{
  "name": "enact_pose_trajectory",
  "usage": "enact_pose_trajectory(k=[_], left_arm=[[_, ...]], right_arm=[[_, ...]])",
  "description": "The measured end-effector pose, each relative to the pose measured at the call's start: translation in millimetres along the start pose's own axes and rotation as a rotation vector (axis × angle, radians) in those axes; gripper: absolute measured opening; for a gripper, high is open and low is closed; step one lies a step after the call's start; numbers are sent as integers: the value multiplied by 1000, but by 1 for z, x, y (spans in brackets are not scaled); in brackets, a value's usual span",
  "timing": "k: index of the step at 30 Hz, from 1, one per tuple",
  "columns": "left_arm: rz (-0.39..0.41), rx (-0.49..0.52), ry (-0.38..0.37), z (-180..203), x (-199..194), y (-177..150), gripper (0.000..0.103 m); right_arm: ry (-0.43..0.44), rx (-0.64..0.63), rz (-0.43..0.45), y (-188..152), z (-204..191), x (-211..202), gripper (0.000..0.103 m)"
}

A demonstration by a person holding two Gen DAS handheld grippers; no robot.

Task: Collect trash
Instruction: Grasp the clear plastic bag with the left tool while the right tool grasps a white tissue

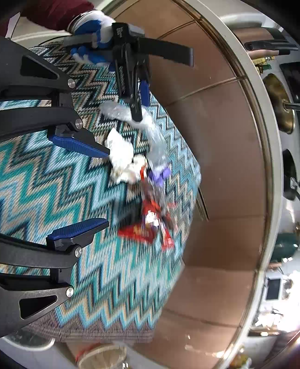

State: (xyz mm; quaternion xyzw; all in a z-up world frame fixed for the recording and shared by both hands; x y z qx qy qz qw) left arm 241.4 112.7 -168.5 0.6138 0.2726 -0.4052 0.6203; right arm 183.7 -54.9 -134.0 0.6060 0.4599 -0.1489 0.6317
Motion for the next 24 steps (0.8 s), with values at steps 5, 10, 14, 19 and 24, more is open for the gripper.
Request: enact_pose_trajectory(k=[5,10,14,19,24], left_arm=[[2,-22,-25,-9,4,-7,35],[34,-48,-38,-17,-6,-11,32],[53,-63,-44,-21,-11,-12,31],[80,-71,-51,-24,-22,-14,31],[99,-71,-53,-22,-33,-17,30]], right_arm=[[91,-12,-52,6,-15,38,46],[154,-52,-62,15,-32,60,44],[175,-94,-74,24,-42,78,44],[132,-116,-133,24,-41,107,44],[93,-125,-130,23,-38,107,20]])
Point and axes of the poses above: each gripper's, at about its wrist camera, not at the fingertips, and x roughly the way its jaws point, z to its right, y to its top, the point moved 2 cm from there along x, roughly the way its jaws point, and after that the axes turned 6 degrees about -z, right-handed, at the moved point
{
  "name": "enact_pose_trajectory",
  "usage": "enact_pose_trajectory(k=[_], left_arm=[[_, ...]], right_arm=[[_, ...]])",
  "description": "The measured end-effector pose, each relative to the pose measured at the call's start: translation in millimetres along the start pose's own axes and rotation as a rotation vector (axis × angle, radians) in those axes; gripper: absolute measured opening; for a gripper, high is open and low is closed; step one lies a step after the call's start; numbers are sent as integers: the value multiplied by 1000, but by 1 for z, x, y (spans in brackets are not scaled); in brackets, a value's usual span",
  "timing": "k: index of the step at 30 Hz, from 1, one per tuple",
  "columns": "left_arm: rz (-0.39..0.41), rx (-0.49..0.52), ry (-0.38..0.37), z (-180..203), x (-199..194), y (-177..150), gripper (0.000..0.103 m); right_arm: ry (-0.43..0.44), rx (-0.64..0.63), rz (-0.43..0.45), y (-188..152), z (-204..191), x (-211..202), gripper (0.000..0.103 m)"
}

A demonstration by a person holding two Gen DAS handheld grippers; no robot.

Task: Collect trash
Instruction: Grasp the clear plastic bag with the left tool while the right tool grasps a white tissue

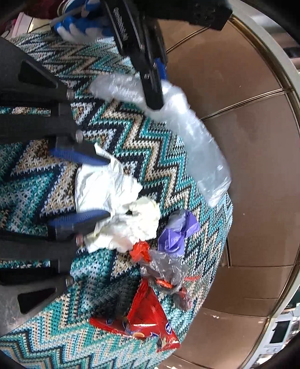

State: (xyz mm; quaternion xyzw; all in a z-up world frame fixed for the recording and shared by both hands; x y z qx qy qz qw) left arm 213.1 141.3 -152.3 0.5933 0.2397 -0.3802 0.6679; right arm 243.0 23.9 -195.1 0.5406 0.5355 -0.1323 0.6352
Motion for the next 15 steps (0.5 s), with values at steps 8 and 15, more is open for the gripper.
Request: enact_pose_trajectory(k=[8,15], left_arm=[[19,13,6,13,-21,-5,29],[51,47,4,40,-52,-9,29]], right_arm=[[15,-13,16,-21,-3,-24,6],[70,47,110,-55,2,-83,5]])
Point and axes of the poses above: each gripper's, at about its wrist camera, not at the fingertips, and x roughly the way its jaws point, z to its right, y to its top, the point moved 2 cm from there along x, roughly the way its jaws point, and after that the axes turned 6 degrees about -z, right-handed, at the moved point
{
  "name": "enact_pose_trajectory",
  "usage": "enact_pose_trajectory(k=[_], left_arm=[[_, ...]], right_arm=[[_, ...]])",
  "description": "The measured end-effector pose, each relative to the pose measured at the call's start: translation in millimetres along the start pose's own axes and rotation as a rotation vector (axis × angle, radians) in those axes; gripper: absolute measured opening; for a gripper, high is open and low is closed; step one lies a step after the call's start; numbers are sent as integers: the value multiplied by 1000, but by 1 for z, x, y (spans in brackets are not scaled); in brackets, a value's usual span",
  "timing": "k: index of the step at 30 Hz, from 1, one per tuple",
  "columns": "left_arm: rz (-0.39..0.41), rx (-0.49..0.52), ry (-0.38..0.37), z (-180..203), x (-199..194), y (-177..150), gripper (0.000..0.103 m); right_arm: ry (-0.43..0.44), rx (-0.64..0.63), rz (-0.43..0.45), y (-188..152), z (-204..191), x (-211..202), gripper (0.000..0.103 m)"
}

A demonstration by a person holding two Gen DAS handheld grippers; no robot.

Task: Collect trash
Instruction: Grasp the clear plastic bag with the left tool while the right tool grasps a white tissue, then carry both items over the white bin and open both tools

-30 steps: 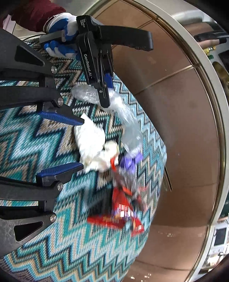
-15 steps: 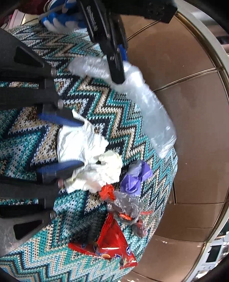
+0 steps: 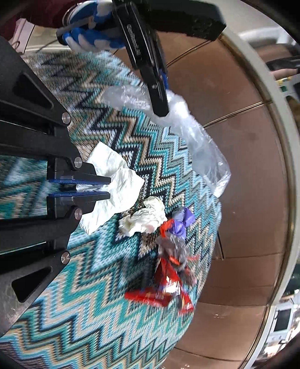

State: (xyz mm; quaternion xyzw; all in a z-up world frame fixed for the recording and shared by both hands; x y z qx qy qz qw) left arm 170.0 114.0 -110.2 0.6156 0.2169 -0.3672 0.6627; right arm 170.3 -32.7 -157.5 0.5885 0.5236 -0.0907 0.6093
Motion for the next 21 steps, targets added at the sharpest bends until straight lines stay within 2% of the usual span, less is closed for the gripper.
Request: enact_pose_trajectory(k=[5,11,15,21], left_arm=[[29,48,-22,35,-24,0,28],[48,137,-91,95,-44,1,28],[33,232,-162,156,-43,0,28],[-21,396,-289,266,-22,-10,28]], right_arm=[[-7,20,87,-19,4,-53,5],[-57,80,199,-50,25,-122,5],[-136,158,270,-84,55,-174,5],[-281,327,317,-145,123,-234,5]])
Point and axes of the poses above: each gripper's, at about its wrist camera, not at the fingertips, and x roughly the way its jaws point, z to its right, y to its top, the point moved 2 cm from there along x, roughly the way its jaws point, and after that the axes turned 6 degrees about -z, right-handed, at the moved point
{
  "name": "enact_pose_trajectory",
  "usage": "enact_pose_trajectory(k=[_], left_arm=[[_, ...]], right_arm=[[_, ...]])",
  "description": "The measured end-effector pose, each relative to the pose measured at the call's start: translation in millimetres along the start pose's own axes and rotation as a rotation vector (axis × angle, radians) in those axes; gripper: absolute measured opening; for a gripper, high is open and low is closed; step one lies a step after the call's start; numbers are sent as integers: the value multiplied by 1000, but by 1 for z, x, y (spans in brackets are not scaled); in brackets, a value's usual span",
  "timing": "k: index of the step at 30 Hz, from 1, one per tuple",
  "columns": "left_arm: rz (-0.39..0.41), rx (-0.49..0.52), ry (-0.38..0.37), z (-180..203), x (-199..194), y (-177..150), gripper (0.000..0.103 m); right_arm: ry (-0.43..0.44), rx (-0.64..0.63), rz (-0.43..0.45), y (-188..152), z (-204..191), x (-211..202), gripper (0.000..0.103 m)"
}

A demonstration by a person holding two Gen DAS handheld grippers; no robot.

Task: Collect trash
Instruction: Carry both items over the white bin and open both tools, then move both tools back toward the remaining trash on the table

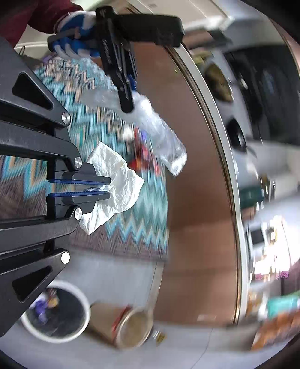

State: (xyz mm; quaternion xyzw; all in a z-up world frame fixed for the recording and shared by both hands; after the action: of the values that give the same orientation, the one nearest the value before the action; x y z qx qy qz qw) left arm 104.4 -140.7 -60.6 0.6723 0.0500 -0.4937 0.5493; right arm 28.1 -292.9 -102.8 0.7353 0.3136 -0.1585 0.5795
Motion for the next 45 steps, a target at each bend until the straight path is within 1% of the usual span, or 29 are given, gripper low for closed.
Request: enact_pose_trajectory(k=[2,4,6,8,10,13,16,19,20,22,25,26,27,30,33,34,35,38,40,44,45], left_arm=[[-18,54,-46,36,19,12,28],[-28,97,-87,67,35,24,28],[-44,128,-121,95,53,37,28],[-70,157,-147,122,78,51,28],[-91,178,-154,143,99,60,28],[-146,187,-177,173,140,71,28],[-193,196,-166,192,177,71,28],[-240,174,-162,199,208,69,29],[-257,166,-153,201,221,69,31],[-276,153,-150,202,239,69,31],[-305,141,-154,203,260,69,35],[-307,141,-153,202,264,70,38],[-310,140,-156,202,268,71,43],[-301,123,-171,201,272,75,51],[-291,109,-180,197,272,82,53],[-287,102,-185,196,270,83,53],[-280,95,-195,192,266,83,53],[-251,95,-190,189,251,86,53],[-223,84,-188,182,238,86,53],[-151,90,-148,169,207,85,53],[-132,93,-133,165,198,85,54]], right_arm=[[-58,49,7,-5,31,-12,5],[-126,99,12,-11,64,-23,5],[-176,148,12,-16,94,-29,5],[-215,195,8,-18,123,-30,5],[-240,227,1,-21,144,-26,5],[-270,277,-14,-24,178,-16,5],[-287,315,-32,-29,202,-4,5],[-300,348,-60,-37,224,10,6],[-304,355,-73,-39,230,16,7],[-318,364,-95,-40,241,28,10],[-335,376,-115,-45,254,40,10],[-343,377,-120,-45,256,43,10],[-350,380,-123,-46,259,44,11],[-360,393,-115,-48,260,42,16],[-371,392,-115,-49,261,40,21],[-380,389,-116,-48,259,40,21],[-382,388,-114,-47,258,38,21],[-387,385,-97,-44,247,28,21],[-394,379,-87,-40,241,23,24],[-406,349,-71,-35,221,11,31],[-408,337,-63,-33,211,7,35]])
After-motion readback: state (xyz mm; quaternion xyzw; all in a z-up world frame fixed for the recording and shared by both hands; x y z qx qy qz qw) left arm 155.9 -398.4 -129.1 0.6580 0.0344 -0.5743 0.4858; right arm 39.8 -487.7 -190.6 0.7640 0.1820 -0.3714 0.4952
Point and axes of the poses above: each gripper's, at about its wrist camera, not at the fingertips, and x roughly the way its jaws point, z to its right, y to its top, the point moved 2 cm from there along x, roughly the way its jaws point, and after that the axes turned 6 degrees about -z, right-handed, at the moved point
